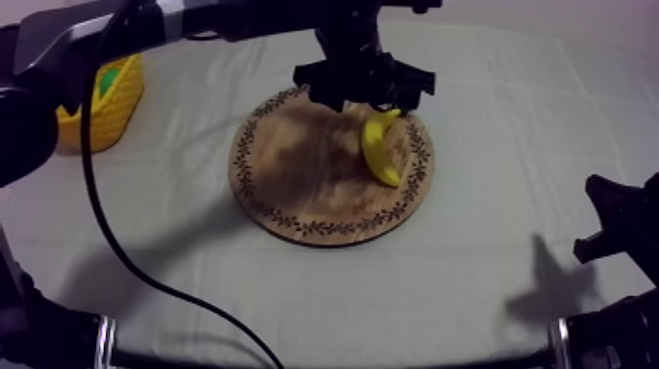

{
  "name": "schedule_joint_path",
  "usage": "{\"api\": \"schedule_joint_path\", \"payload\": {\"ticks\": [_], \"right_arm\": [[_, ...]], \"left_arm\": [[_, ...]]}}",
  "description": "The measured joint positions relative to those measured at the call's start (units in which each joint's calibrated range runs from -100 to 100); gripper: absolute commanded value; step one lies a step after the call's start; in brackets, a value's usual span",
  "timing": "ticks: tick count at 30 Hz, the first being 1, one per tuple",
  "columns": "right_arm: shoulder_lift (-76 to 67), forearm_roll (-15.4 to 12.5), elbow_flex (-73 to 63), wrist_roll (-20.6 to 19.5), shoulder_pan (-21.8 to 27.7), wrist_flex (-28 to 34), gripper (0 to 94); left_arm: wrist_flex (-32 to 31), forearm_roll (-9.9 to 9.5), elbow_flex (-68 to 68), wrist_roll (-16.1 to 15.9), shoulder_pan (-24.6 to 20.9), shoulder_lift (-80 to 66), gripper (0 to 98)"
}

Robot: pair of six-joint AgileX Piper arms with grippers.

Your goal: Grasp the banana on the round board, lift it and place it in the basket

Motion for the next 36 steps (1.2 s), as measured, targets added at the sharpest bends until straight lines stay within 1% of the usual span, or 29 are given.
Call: {"api": "schedule_joint_path", "payload": {"ticks": [5,7,9,14,21,23,29,36], "right_arm": [[0.0,0.0,0.0,0.0,0.0,0.0,0.3],[0.0,0.0,0.0,0.0,0.0,0.0,0.3],[0.0,0.0,0.0,0.0,0.0,0.0,0.3],[0.0,0.0,0.0,0.0,0.0,0.0,0.3],[0.0,0.0,0.0,0.0,0.0,0.0,0.3],[0.0,0.0,0.0,0.0,0.0,0.07,0.3],[0.0,0.0,0.0,0.0,0.0,0.07,0.3],[0.0,0.0,0.0,0.0,0.0,0.07,0.3]], "left_arm": [[-3.39,0.43,0.88,-0.75,-0.67,2.33,73.0],[-3.64,1.07,0.47,-1.07,-0.99,3.4,72.7],[-3.24,1.86,-0.55,-1.45,-1.31,4.53,72.8],[-0.04,4.69,-4.45,-2.16,-1.94,7.35,72.7],[2.16,7.02,-7.71,-3.45,-2.18,10.09,67.9],[2.88,7.49,-8.66,-3.88,-2.39,10.83,67.0],[4.82,8.11,-11.48,-5.36,-2.83,13.2,65.5],[5.21,8.87,-14.37,-6.37,-3.34,15.64,63.0]]}}
